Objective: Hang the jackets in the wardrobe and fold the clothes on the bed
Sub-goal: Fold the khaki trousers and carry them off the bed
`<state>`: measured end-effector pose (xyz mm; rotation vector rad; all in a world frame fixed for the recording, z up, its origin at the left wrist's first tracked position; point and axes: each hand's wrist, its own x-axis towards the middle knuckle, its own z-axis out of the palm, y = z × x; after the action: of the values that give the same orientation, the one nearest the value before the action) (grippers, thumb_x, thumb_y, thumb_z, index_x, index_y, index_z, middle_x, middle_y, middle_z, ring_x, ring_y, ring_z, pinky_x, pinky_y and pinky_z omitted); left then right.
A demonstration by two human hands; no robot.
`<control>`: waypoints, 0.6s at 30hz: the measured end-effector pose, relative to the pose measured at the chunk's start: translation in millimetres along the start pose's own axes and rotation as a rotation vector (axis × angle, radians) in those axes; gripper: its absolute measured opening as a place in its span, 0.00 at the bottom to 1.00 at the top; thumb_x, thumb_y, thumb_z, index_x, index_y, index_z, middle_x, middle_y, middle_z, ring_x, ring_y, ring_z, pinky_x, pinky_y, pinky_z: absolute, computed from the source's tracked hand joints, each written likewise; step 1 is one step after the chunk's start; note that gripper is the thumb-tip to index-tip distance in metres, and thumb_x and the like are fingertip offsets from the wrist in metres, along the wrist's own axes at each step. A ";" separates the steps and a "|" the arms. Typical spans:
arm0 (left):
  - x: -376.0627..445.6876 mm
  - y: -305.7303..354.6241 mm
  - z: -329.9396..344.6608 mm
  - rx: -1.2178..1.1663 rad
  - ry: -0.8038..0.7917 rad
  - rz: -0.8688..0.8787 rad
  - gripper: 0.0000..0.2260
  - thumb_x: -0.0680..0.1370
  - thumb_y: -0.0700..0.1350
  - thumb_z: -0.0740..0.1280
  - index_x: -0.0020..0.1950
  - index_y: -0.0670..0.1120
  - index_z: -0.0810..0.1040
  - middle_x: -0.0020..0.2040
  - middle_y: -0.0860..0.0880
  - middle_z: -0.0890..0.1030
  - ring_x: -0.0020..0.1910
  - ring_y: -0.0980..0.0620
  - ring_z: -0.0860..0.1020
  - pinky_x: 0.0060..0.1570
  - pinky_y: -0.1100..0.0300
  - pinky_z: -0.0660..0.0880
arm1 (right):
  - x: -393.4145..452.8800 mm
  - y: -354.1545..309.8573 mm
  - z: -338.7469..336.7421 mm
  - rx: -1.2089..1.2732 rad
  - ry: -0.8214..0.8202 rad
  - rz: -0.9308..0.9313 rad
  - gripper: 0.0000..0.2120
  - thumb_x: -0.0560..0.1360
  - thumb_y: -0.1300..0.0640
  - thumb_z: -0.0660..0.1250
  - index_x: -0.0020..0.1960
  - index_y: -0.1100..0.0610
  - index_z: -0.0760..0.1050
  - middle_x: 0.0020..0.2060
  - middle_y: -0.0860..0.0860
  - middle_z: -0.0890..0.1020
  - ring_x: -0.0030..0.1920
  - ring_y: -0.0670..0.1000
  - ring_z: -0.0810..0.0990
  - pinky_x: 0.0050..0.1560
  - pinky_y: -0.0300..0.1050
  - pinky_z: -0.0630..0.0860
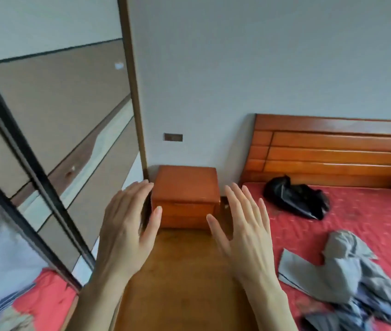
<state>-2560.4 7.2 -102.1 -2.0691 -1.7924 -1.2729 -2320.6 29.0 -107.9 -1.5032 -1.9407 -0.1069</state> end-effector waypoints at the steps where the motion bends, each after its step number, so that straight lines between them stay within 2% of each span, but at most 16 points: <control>1: 6.2 11.0 18.7 -0.032 -0.027 0.009 0.28 0.86 0.62 0.54 0.75 0.44 0.74 0.73 0.45 0.77 0.73 0.44 0.74 0.70 0.38 0.74 | -2.0 19.6 -3.3 -0.019 -0.001 0.033 0.32 0.83 0.35 0.59 0.82 0.50 0.62 0.81 0.47 0.64 0.83 0.47 0.55 0.84 0.52 0.49; 4: 20.0 46.8 71.8 -0.108 -0.098 0.040 0.27 0.85 0.63 0.55 0.76 0.47 0.73 0.75 0.47 0.75 0.74 0.45 0.73 0.69 0.38 0.75 | -5.2 74.3 -14.0 -0.075 -0.001 0.130 0.32 0.83 0.35 0.57 0.82 0.50 0.62 0.82 0.47 0.63 0.83 0.46 0.53 0.84 0.52 0.49; 9: 42.5 103.3 160.9 -0.199 -0.155 0.175 0.22 0.82 0.52 0.66 0.75 0.47 0.75 0.74 0.47 0.77 0.74 0.48 0.73 0.72 0.41 0.72 | -9.7 163.1 -30.5 -0.120 0.075 0.270 0.31 0.84 0.37 0.59 0.82 0.50 0.61 0.82 0.47 0.63 0.83 0.46 0.54 0.83 0.53 0.51; 11: 51.7 126.4 193.3 -0.230 -0.179 0.222 0.21 0.83 0.52 0.65 0.74 0.46 0.75 0.73 0.47 0.77 0.74 0.50 0.72 0.73 0.43 0.71 | -14.6 200.0 -38.3 -0.150 0.095 0.325 0.31 0.84 0.38 0.60 0.82 0.51 0.62 0.81 0.47 0.64 0.83 0.46 0.53 0.83 0.52 0.50; 18: 73.1 206.1 286.6 -0.367 -0.328 0.365 0.21 0.85 0.53 0.60 0.74 0.43 0.75 0.72 0.47 0.77 0.75 0.49 0.72 0.73 0.41 0.70 | -39.3 295.5 -72.2 -0.222 0.159 0.558 0.31 0.84 0.38 0.59 0.82 0.51 0.61 0.82 0.47 0.63 0.83 0.46 0.54 0.84 0.50 0.48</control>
<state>-2242.6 169.9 -152.1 -2.7855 -1.2494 -1.2858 -2022.1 62.3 -169.9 -2.0605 -1.3617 -0.1916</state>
